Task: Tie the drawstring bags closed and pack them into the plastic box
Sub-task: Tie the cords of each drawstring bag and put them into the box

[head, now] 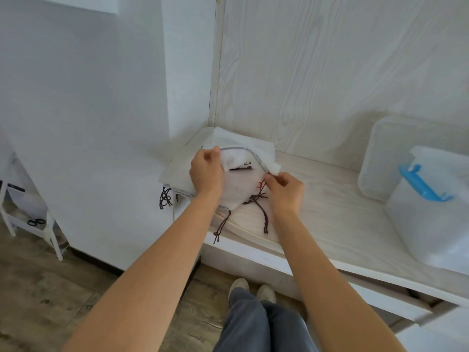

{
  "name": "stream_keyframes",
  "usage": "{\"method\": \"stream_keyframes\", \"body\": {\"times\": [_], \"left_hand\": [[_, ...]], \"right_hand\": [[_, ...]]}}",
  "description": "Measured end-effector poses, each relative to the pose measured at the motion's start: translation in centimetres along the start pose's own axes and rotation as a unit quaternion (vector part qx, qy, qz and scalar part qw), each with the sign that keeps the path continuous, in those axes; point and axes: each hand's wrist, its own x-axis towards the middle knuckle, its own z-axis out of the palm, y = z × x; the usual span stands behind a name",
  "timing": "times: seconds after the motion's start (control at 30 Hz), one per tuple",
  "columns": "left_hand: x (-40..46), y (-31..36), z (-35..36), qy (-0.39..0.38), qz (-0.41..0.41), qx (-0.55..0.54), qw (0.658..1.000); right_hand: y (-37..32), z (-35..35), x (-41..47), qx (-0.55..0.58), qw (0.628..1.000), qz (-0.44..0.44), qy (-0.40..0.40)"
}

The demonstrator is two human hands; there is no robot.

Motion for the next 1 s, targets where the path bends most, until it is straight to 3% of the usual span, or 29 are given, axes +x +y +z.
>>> {"method": "stream_keyframes", "body": {"times": [0.13,0.3,0.4,0.53,0.63,0.73,0.8,0.87,1.0], "left_hand": [[-0.6,-0.7,-0.2,0.000,0.012,0.013,1.000],[-1.3,0.0,-0.1,-0.019,0.047,0.031,0.998],[-1.3,-0.2,-0.3,-0.076,0.028,-0.044,0.996],[-0.5,-0.6,-0.9,-0.099,-0.008,-0.090,0.991],[-0.8,0.1,-1.1,-0.121,-0.007,-0.089,0.989],[-1.0,0.2,-0.9,-0.162,0.120,0.057,0.978],[-0.8,0.2,-0.9,-0.156,0.236,0.206,0.937],[-0.5,0.3,-1.0,-0.174,0.306,0.244,0.904],[-0.3,1.1,-1.5,-0.218,0.375,0.251,0.866]], "right_hand": [[0.1,-0.1,0.4,0.134,0.989,0.057,-0.010],[-0.6,-0.9,0.6,0.376,0.912,0.154,-0.051],[-0.6,-1.3,0.7,0.437,0.878,0.184,-0.072],[-0.6,-1.8,0.6,0.451,0.868,0.187,-0.090],[-0.7,-1.8,1.2,0.348,0.925,0.134,-0.076],[-1.2,-2.9,1.9,0.089,0.990,-0.063,-0.087],[-1.3,-3.8,2.3,-0.125,0.962,-0.211,-0.119],[-1.6,-4.6,3.0,-0.270,0.899,-0.322,-0.121],[-2.8,-5.3,3.6,-0.334,0.851,-0.381,-0.136]]}}
